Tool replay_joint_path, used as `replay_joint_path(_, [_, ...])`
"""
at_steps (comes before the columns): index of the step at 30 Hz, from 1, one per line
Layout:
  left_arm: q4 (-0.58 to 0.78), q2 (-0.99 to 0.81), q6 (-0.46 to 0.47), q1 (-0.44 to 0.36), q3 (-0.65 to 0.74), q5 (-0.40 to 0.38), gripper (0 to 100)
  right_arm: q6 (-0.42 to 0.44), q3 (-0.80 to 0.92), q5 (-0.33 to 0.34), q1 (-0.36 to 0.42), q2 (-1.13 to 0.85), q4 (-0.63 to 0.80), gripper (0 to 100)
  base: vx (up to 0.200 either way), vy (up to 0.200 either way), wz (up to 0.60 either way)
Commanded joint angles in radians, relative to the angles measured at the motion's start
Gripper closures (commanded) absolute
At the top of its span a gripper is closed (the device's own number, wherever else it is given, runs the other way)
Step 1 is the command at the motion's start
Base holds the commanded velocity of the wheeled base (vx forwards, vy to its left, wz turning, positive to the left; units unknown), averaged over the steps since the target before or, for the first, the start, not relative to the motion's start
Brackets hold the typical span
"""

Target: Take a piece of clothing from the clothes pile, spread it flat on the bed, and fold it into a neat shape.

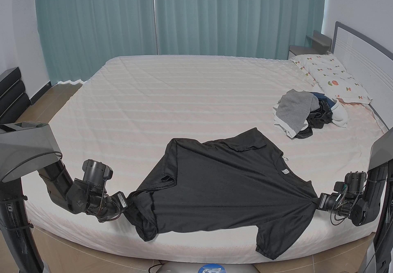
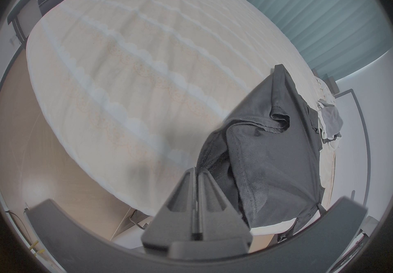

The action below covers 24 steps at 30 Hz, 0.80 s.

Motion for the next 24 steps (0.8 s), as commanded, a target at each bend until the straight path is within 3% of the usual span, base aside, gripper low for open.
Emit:
replay_joint_path(1, [-0.007, 0.004, -0.004, -0.018, -0.005, -0.002, 100, -0.004, -0.024, -0.004, 0.026, 0.076, -0.028, 100, 0.000, 0.000, 0.00])
replay_joint_path(6, [-0.007, 0.004, -0.002, -0.018, -0.019, 0.005, 100, -0.005, -0.030, -0.015, 0.030, 0.125, -0.082, 100, 0.000, 0.000, 0.00])
replay_joint_path(7, [-0.007, 0.006, -0.002, -0.018, -0.020, 0.006, 0, -0.005, -0.032, -0.015, 0.030, 0.127, -0.082, 0, 0.000, 0.000, 0.00])
replay_joint_path(14, [-0.008, 0.010, 0.001, -0.012, -0.023, 0.006, 0, 0.007, -0.047, -0.022, 0.029, 0.114, -0.114, 0, 0.000, 0.000, 0.00])
replay_joint_path(20, [-0.008, 0.000, -0.007, 0.022, -0.068, -0.006, 0, 0.015, -0.073, -0.035, -0.019, 0.062, -0.143, 0, 0.000, 0.000, 0.00])
replay_joint_path(21, [-0.013, -0.014, -0.004, 0.022, -0.072, -0.005, 0, 0.093, -0.098, -0.033, -0.025, 0.022, -0.143, 0, 0.000, 0.000, 0.00])
replay_joint_path(22, [-0.013, -0.014, -0.004, 0.022, -0.072, -0.005, 0, 0.093, -0.098, -0.033, -0.025, 0.022, -0.143, 0, 0.000, 0.000, 0.00])
replay_joint_path(23, [-0.037, -0.030, -0.005, 0.022, -0.068, -0.008, 0, 0.203, -0.116, -0.033, -0.013, -0.004, -0.140, 0, 0.000, 0.000, 0.00])
replay_joint_path(24, [-0.054, -0.030, -0.008, 0.020, -0.066, -0.008, 0, 0.256, -0.124, -0.033, -0.004, -0.012, -0.139, 0, 0.000, 0.000, 0.00])
